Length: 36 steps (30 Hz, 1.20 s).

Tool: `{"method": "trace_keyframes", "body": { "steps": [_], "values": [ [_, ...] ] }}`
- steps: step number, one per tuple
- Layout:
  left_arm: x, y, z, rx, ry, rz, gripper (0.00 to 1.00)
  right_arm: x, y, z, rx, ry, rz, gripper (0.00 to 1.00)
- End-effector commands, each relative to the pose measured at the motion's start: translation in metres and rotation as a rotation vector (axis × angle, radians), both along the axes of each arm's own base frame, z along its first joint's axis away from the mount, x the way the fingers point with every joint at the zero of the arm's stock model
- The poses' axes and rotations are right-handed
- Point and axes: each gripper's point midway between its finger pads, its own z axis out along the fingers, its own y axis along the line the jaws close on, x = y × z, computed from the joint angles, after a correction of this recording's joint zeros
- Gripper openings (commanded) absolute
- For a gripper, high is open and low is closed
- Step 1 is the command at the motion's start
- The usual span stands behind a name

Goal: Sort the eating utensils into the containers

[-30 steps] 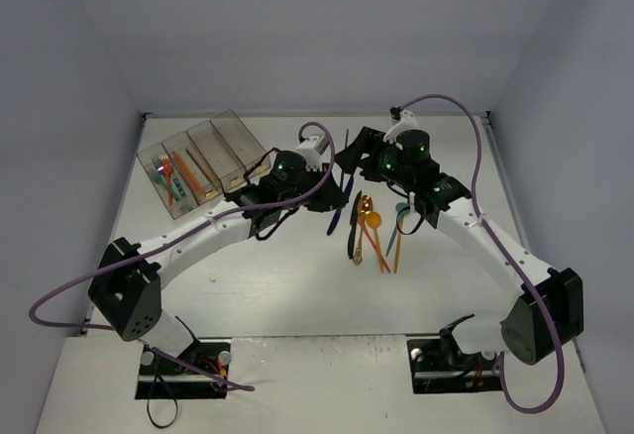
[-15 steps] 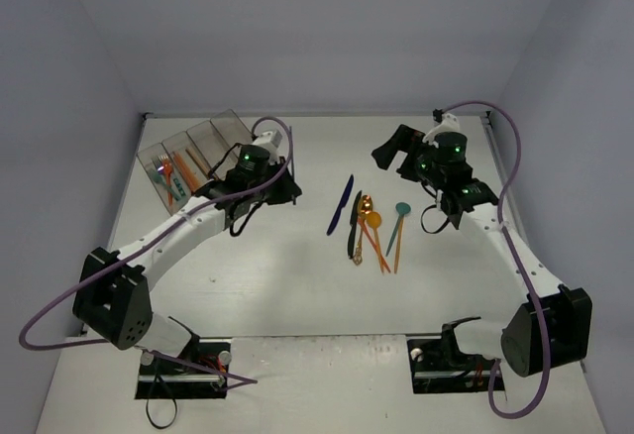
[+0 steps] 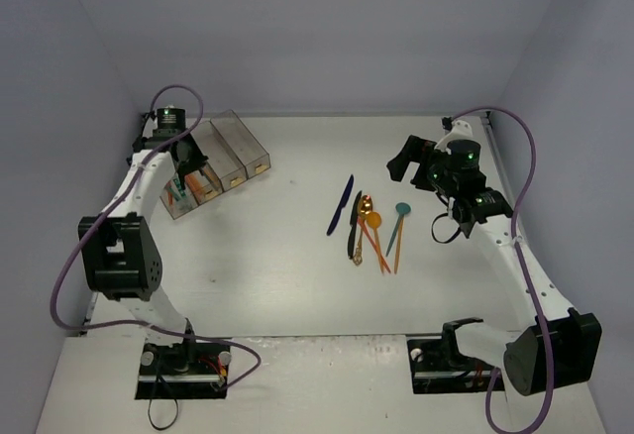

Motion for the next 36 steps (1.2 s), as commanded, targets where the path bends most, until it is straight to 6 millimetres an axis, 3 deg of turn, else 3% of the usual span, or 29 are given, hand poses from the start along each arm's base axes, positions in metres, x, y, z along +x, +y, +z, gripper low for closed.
{"method": "trace_keyframes", "body": {
  "steps": [1, 3, 8, 15, 17, 21, 24, 26, 27, 29, 32, 36],
  "values": [
    [0.021, 0.039, -0.006, 0.065, 0.057, 0.066, 0.00, -0.004, -0.010, 0.012, -0.026, -0.046, -0.024, 1.00],
    [0.036, 0.048, -0.006, 0.065, 0.062, 0.082, 0.00, -0.006, -0.011, 0.011, -0.028, -0.043, -0.024, 1.00],
    [0.046, 0.054, -0.033, 0.070, 0.133, 0.095, 0.02, -0.009, -0.014, 0.009, -0.038, -0.037, -0.028, 1.00],
    [0.041, 0.055, -0.032, 0.072, 0.138, 0.120, 0.35, -0.009, -0.018, 0.004, -0.053, -0.023, -0.040, 1.00],
    [0.038, 0.053, -0.018, 0.079, 0.109, 0.111, 0.54, -0.009, -0.018, 0.003, -0.057, -0.018, -0.040, 1.00],
    [0.031, 0.046, 0.008, 0.101, 0.056, 0.077, 0.69, -0.007, -0.020, 0.003, -0.068, -0.020, -0.042, 1.00],
    [0.025, 0.020, 0.036, 0.136, -0.016, -0.026, 0.82, -0.006, -0.020, 0.002, -0.081, -0.016, -0.036, 1.00],
    [0.020, -0.009, 0.052, 0.155, -0.069, -0.117, 0.86, -0.006, -0.021, 0.000, -0.087, -0.008, -0.037, 1.00],
    [0.014, -0.032, 0.048, 0.155, -0.074, -0.185, 0.87, -0.007, -0.021, -0.002, -0.089, -0.002, -0.038, 1.00],
    [0.008, -0.068, 0.068, 0.152, -0.176, -0.298, 0.89, -0.007, -0.022, -0.004, -0.093, 0.004, -0.040, 1.00],
    [-0.009, -0.124, 0.071, 0.100, -0.228, -0.468, 0.89, -0.009, -0.023, -0.008, -0.097, 0.015, -0.042, 1.00],
    [-0.032, -0.180, 0.066, 0.092, -0.252, -0.654, 0.89, -0.012, -0.023, -0.010, -0.097, 0.024, -0.042, 1.00]
  ]
}}
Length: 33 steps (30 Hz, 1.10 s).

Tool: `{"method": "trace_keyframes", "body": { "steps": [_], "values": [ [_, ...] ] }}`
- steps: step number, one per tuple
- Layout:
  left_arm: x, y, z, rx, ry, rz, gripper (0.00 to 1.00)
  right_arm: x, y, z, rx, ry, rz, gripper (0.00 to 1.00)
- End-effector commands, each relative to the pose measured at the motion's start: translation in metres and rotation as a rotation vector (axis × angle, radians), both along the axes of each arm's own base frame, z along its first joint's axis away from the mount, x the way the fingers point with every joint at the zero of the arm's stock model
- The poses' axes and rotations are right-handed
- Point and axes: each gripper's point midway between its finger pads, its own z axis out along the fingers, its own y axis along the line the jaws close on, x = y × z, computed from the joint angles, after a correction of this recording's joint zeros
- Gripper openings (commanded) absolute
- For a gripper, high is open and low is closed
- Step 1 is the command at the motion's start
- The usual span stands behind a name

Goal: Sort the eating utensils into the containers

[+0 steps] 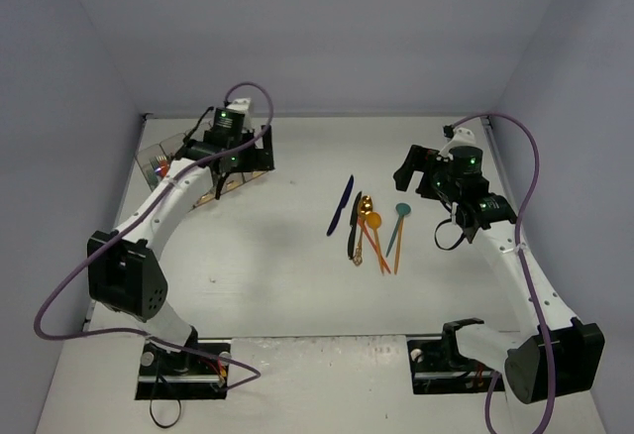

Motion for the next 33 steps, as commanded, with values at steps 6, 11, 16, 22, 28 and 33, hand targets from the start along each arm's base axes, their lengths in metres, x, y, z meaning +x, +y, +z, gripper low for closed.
{"method": "trace_keyframes", "body": {
  "steps": [6, 11, 16, 22, 28, 33],
  "values": [
    [-0.024, -0.108, -0.002, -0.019, -0.097, -0.363, 0.89, 0.000, -0.006, -0.002, -0.018, -0.007, -0.016, 1.00],
    [-0.023, -0.146, -0.023, -0.015, -0.057, -0.447, 0.89, -0.005, -0.008, -0.010, -0.019, 0.019, -0.022, 1.00],
    [-0.012, -0.175, -0.051, -0.003, -0.010, -0.492, 0.84, -0.013, -0.009, -0.015, -0.021, 0.037, -0.023, 1.00],
    [-0.005, -0.203, -0.078, 0.028, 0.039, -0.518, 0.74, -0.020, -0.010, -0.018, -0.022, 0.049, -0.022, 1.00],
    [-0.004, -0.216, -0.113, 0.077, 0.107, -0.498, 0.65, -0.023, -0.011, -0.020, -0.024, 0.057, -0.024, 1.00],
    [-0.004, -0.217, -0.132, 0.121, 0.146, -0.473, 0.61, -0.025, -0.012, -0.022, -0.028, 0.062, -0.029, 1.00]
  ]
}}
